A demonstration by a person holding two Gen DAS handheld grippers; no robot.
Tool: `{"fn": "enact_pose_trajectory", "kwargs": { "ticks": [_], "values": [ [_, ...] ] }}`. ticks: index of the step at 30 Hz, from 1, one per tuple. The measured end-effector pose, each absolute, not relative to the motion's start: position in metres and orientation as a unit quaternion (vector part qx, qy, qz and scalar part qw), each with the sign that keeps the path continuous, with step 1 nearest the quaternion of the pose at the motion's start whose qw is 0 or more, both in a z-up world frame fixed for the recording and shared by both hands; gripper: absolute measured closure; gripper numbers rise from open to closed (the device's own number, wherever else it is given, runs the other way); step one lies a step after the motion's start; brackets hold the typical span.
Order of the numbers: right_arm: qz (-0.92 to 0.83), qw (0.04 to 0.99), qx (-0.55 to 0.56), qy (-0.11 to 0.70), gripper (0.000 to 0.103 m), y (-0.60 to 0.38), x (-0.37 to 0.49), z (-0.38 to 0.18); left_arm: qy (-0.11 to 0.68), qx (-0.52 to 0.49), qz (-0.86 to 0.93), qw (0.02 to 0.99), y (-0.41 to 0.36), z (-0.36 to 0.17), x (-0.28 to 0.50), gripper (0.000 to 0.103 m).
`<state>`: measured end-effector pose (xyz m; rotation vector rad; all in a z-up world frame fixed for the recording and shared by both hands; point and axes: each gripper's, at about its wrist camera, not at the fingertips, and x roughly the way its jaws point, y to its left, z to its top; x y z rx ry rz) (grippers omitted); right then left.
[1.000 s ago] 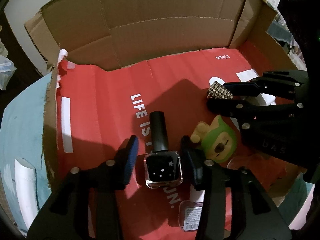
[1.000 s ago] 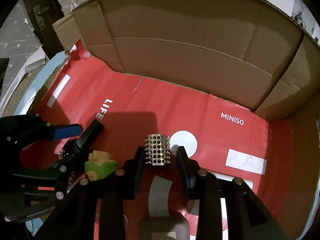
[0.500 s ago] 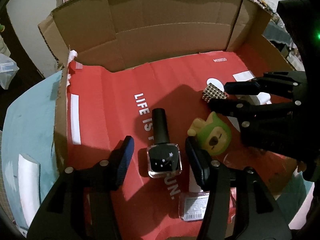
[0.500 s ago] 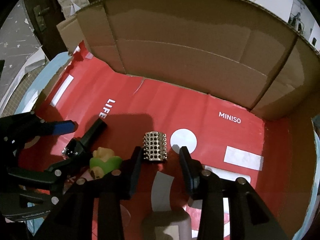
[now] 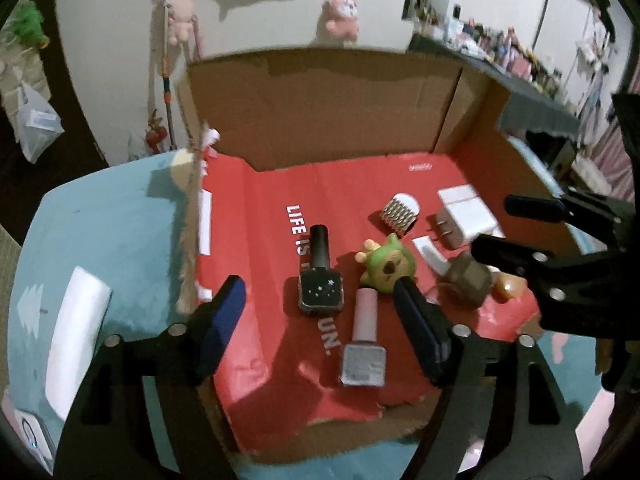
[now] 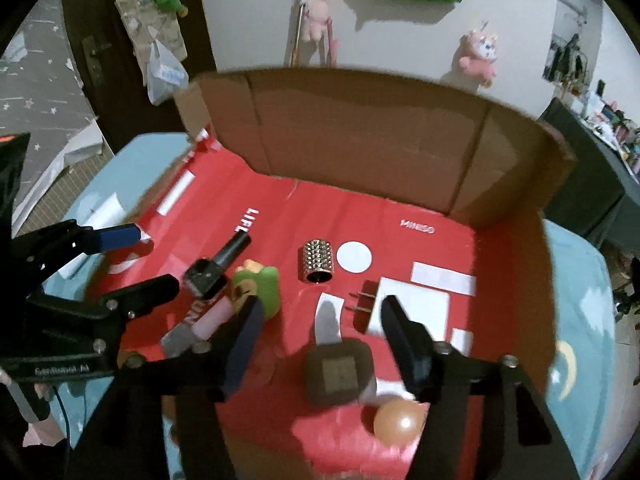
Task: Organize rigid objects
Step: 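Withdraw both tools from the box back over the table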
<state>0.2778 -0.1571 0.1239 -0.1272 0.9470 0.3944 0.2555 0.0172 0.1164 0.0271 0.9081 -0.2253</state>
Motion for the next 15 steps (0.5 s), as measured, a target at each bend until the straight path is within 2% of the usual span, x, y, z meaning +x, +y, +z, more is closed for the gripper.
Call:
{"fn": "enact_pose_trajectory", "kwargs": {
  "ticks": [2,10,15],
  "values": [
    [0.187,0.879,-0.055,0.435,0.031,-0.161,0.260,0.138,0.420,0.008,-0.110,0.901,0.017,0.123,0.243,0.026],
    [0.173,0.921,-0.038,0.348,0.003,-0.182,0.176,0.178,0.330,-0.007,-0.111,0.937,0.018,0.148,0.170,0.010],
    [0.160,0.938,-0.026,0.306,0.000,-0.196,0.124,0.184,0.274,0.007,-0.106,0.956,0.012,0.150,0.122,0.008]
  ]
}}
